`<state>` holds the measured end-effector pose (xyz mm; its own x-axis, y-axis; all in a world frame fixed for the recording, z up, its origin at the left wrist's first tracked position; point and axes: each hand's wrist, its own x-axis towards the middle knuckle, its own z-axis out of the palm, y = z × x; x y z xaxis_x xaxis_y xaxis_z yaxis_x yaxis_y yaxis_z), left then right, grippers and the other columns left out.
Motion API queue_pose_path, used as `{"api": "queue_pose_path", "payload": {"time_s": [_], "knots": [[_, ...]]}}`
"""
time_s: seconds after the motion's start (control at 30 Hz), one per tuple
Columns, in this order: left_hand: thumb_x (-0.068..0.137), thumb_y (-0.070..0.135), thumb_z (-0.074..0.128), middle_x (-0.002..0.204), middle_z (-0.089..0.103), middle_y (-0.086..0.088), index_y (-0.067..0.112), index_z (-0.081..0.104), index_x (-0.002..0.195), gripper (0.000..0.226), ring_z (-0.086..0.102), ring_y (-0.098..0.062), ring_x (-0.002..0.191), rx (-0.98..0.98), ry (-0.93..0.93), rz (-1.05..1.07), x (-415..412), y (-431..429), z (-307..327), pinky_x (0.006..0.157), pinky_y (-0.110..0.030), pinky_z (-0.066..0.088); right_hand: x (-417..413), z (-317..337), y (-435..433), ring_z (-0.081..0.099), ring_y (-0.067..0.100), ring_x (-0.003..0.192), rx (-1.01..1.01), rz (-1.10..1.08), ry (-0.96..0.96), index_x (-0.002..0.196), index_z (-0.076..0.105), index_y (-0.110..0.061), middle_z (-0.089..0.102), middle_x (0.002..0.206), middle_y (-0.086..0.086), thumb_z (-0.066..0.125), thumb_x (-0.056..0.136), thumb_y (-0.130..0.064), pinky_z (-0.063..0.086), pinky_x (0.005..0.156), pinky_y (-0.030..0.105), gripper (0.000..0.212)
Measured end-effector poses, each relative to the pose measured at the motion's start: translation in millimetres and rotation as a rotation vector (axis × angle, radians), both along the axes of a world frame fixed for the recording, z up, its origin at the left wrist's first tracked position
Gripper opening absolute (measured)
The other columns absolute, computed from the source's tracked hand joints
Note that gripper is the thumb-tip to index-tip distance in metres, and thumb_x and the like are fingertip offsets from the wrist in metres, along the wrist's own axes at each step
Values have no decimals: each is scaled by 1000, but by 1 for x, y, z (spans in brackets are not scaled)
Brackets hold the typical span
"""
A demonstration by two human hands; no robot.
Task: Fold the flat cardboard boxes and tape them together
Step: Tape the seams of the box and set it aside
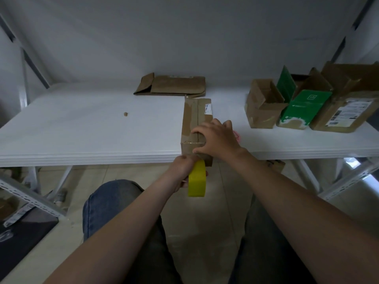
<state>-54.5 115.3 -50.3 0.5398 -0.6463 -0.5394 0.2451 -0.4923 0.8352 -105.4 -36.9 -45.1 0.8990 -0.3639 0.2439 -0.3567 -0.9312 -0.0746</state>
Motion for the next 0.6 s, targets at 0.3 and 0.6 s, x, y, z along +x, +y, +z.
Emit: {"api": "queue_pose_path", "payload": {"time_s": [0.3, 0.6], "knots": [[102, 38, 51, 91, 79, -6, 18, 63, 120, 29, 72, -10, 62, -40, 38, -25, 3, -1, 3, 60, -22, 54, -25, -2, -40, 48, 24, 109, 149, -195, -319, 114, 70, -18, 64, 119, 3, 35, 103, -31, 40, 84, 37, 39], [101, 37, 51, 91, 79, -6, 18, 63, 115, 26, 67, -24, 83, 3, 27, -44, 3, -2, 10, 64, -26, 55, -37, -27, -61, 62, 35, 93, 272, -356, 15, 83, 69, -9, 68, 91, 11, 62, 91, -14, 51, 81, 35, 11]]}}
